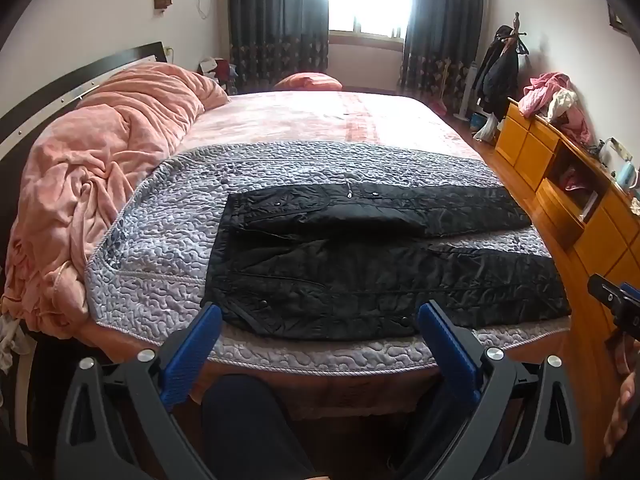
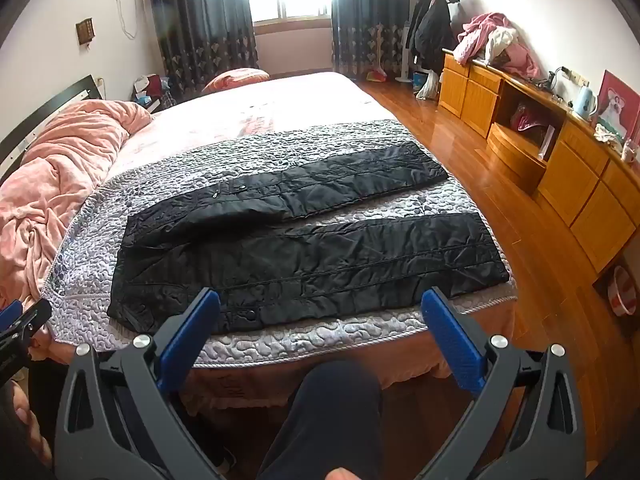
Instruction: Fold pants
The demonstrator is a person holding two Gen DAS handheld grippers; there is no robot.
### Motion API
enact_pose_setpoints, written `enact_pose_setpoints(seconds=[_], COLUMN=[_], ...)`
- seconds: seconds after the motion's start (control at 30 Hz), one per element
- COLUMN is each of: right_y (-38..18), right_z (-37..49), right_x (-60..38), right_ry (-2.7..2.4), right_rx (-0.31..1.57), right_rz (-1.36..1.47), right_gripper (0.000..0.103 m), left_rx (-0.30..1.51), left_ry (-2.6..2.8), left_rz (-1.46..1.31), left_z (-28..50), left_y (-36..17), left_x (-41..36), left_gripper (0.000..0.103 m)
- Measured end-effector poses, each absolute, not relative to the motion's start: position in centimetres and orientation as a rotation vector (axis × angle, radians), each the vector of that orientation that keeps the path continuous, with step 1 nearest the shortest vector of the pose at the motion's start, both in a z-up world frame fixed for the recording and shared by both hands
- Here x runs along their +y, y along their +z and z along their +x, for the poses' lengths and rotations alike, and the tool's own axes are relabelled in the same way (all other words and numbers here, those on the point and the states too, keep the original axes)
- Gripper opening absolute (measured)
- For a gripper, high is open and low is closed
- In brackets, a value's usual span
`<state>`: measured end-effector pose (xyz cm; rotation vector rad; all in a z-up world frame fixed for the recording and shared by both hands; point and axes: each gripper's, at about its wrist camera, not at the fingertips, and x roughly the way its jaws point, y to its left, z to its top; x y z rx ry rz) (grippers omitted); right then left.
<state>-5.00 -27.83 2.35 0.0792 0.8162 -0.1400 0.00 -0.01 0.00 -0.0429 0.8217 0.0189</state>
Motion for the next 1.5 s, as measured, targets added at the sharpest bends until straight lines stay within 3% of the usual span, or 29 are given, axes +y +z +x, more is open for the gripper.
enact_pose_setpoints(seconds=[1.5], right_y=[2.4], right_z=[-5.4], right_x=[-27.9], right_ry=[-0.143], right_rx=[0.821], right_rz=[0.083], right_gripper=[0.100], left_rx=[0.812], left_ry=[0.031], left_rz=[-0.031], left_z=[-0.2], left_y=[0.4], left_x=[0.1], left_gripper=[0.099])
